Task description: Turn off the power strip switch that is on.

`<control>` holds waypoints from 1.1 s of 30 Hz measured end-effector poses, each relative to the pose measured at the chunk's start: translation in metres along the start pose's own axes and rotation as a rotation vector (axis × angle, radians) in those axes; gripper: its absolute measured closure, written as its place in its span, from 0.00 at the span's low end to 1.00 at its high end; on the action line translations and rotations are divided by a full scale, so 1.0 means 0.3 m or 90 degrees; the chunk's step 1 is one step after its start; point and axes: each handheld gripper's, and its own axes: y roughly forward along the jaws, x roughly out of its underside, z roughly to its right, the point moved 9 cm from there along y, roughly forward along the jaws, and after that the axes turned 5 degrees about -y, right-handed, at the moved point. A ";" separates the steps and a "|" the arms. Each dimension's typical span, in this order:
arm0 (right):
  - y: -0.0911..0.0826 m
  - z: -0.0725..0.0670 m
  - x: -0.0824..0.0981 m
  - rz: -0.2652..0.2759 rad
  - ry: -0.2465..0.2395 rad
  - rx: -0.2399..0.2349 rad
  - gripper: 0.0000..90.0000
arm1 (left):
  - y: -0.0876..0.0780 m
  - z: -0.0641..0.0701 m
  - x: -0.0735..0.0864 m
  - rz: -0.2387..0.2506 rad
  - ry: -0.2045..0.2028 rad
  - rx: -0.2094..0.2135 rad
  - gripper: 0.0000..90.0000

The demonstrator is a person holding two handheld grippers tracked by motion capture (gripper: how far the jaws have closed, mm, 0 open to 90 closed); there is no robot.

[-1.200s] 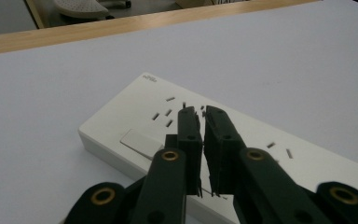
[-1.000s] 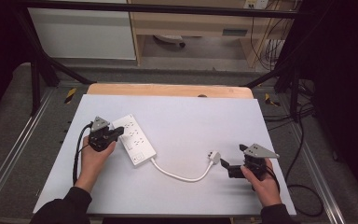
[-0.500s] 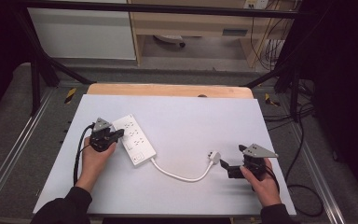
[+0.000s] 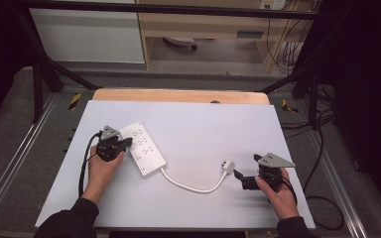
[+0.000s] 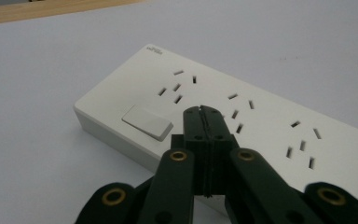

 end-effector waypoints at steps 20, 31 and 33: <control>0.001 -0.003 0.000 -0.001 0.000 -0.001 0.03 | 0.006 0.002 0.003 -0.003 -0.006 0.008 1.00; 0.000 -0.002 0.001 -0.002 0.001 -0.001 0.03 | 0.012 0.006 0.002 -0.001 -0.017 0.022 1.00; 0.001 -0.002 0.001 -0.002 -0.001 -0.001 0.03 | 0.011 0.004 0.002 -0.001 -0.021 0.024 1.00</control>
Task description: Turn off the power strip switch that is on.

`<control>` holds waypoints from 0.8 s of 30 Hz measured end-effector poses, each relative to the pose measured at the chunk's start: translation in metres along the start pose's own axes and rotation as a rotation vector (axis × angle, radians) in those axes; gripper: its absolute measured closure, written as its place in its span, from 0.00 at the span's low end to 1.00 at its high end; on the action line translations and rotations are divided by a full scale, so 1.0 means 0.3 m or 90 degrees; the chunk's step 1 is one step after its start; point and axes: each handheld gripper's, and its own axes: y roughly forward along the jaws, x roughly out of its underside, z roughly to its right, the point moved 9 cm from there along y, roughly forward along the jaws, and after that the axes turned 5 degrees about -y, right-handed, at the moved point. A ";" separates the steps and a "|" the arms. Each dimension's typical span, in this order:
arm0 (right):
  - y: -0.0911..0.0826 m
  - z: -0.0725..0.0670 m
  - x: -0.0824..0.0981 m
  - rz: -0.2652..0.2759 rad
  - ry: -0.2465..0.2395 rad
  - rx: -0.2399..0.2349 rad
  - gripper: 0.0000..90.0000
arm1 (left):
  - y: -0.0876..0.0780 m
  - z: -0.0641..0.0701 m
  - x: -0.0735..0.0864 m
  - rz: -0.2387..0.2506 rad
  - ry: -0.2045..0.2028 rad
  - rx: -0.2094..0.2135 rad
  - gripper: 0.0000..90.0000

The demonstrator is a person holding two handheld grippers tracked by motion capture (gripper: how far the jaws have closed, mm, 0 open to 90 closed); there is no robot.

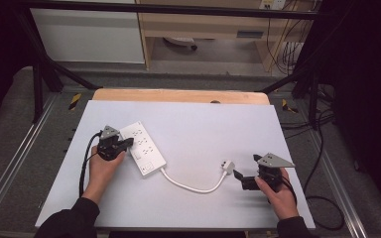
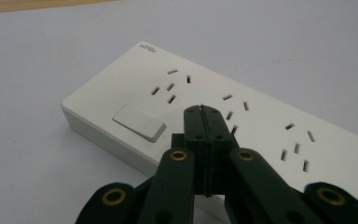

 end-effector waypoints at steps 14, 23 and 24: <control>0.001 -0.001 0.001 -0.001 0.000 -0.001 0.03 | 0.000 0.000 0.000 0.000 -0.001 0.002 1.00; 0.002 -0.002 0.003 -0.004 -0.003 -0.001 0.03 | 0.000 0.000 0.001 0.000 -0.007 0.006 1.00; 0.002 -0.002 0.003 -0.004 -0.003 -0.001 0.03 | 0.000 0.000 0.001 -0.001 -0.007 0.006 1.00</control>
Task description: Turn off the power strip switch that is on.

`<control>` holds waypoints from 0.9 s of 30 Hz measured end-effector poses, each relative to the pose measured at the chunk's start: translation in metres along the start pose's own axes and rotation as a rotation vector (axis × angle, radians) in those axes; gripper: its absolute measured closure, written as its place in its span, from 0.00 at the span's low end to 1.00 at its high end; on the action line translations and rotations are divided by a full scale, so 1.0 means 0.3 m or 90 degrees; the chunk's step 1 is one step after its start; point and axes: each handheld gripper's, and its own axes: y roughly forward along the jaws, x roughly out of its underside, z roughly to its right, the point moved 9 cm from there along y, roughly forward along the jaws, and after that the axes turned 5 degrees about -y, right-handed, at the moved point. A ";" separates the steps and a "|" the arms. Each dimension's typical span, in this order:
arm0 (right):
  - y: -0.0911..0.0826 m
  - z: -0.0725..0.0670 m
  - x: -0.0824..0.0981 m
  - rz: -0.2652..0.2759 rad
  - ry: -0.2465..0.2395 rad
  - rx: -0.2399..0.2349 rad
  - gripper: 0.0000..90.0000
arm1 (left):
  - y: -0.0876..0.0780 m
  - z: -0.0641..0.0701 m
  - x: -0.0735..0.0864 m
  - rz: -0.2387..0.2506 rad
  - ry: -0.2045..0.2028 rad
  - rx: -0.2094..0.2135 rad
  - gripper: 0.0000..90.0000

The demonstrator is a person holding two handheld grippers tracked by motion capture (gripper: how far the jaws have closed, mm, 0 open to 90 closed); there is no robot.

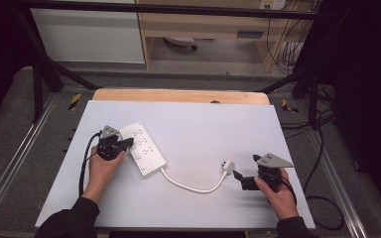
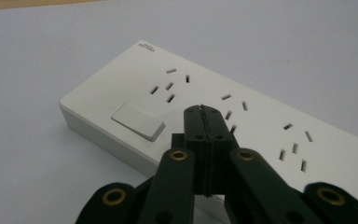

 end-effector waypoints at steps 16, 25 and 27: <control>0.002 -0.002 0.002 -0.003 -0.001 -0.002 0.03 | 0.000 0.001 0.000 0.000 -0.008 0.006 1.00; 0.003 -0.002 0.003 -0.004 -0.001 -0.002 0.03 | 0.000 -0.001 0.000 0.001 -0.011 0.008 1.00; 0.003 -0.003 0.002 -0.003 0.000 -0.003 0.03 | 0.000 -0.001 0.000 0.001 -0.010 0.009 1.00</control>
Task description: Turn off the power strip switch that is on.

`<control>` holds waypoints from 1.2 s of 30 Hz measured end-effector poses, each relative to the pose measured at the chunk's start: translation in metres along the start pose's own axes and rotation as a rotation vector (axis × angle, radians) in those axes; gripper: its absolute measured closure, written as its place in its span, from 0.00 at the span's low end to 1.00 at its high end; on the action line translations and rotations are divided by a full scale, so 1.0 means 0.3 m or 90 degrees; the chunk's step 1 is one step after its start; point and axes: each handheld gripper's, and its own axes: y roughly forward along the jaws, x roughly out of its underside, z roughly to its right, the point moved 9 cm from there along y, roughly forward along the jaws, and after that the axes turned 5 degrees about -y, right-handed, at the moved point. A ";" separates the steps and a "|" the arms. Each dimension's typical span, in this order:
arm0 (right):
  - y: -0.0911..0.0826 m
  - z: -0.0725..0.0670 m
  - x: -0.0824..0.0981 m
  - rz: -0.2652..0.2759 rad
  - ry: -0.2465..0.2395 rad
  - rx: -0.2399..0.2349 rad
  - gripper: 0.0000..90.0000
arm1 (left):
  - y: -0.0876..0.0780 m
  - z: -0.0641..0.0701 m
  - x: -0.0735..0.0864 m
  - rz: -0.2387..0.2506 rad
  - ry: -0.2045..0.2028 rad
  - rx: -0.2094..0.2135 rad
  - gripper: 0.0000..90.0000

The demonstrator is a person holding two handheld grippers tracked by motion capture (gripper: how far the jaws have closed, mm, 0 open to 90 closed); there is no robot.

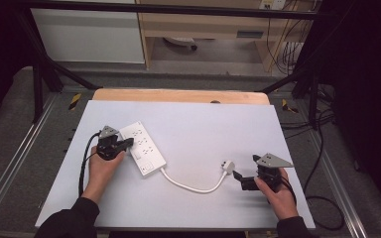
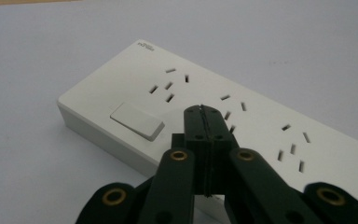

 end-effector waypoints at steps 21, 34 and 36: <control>-0.002 0.001 0.001 -0.001 0.003 0.000 0.03 | -0.002 -0.027 0.003 -0.001 0.005 -0.020 1.00; -0.003 0.000 -0.001 0.002 0.001 -0.001 0.03 | 0.000 0.000 -0.002 0.010 0.032 -0.015 1.00; -0.003 0.000 -0.002 0.003 0.000 -0.001 0.03 | -0.001 0.004 -0.004 0.012 0.033 -0.012 1.00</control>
